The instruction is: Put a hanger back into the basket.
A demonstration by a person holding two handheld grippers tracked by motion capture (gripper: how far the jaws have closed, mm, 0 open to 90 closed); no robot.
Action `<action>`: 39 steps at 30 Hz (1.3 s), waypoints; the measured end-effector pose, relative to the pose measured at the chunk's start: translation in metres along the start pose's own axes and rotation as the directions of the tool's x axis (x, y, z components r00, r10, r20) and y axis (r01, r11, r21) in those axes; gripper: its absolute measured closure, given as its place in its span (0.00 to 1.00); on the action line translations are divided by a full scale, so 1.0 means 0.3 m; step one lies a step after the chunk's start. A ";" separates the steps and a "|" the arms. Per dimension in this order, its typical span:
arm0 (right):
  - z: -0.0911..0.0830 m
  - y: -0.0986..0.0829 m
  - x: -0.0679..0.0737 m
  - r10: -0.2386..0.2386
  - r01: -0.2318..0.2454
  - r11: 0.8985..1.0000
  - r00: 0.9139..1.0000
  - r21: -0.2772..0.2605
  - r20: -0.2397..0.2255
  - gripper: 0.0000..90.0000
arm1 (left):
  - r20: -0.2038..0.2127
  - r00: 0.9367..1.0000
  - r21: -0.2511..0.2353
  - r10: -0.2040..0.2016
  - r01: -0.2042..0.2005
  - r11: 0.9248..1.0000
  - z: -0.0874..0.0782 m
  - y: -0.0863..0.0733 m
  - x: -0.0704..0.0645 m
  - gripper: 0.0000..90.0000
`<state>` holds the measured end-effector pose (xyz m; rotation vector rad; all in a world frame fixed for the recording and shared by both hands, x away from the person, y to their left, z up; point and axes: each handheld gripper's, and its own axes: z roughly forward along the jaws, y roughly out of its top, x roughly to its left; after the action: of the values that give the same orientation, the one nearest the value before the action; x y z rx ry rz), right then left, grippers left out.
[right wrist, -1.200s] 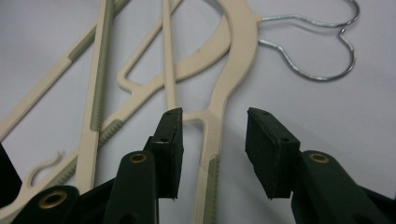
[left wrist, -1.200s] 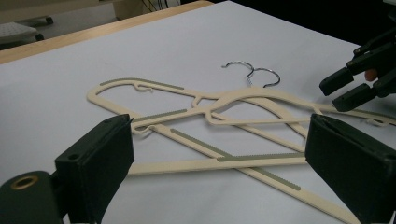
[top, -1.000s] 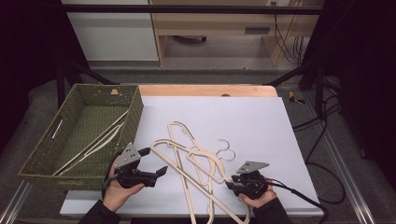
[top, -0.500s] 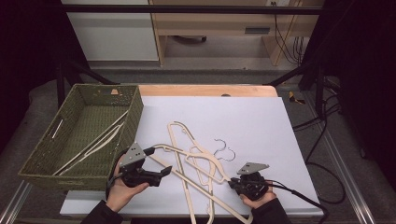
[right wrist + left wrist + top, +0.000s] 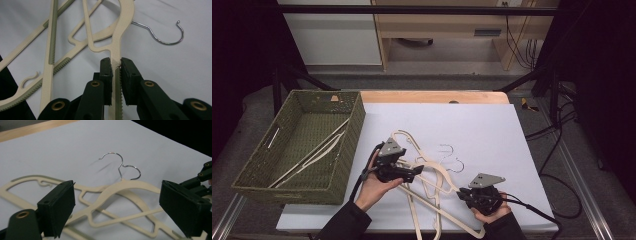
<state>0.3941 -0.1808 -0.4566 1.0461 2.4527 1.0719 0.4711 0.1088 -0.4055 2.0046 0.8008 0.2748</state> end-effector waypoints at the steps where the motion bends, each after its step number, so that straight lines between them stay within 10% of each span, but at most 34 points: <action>1: -0.001 0.000 0.000 -0.009 0.009 1.000 1.000 -0.003 0.003 0.89 | 0.000 1.000 0.000 0.000 0.000 1.000 0.000 0.000 0.000 0.17; 17: -0.005 -0.001 0.003 -0.015 0.015 1.000 1.000 -0.006 -0.005 0.89 | 0.015 0.999 0.120 -0.033 0.031 0.992 0.281 0.065 -0.033 0.49; 39: -0.003 -0.002 0.008 -0.013 0.013 1.000 1.000 -0.003 -0.021 0.89 | -0.029 0.995 0.219 -0.094 0.098 0.971 0.372 0.043 -0.047 0.95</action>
<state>0.3916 -0.1798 -0.4564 1.0214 2.4703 1.0867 0.5201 0.0187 -0.4538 2.1636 0.9733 0.1540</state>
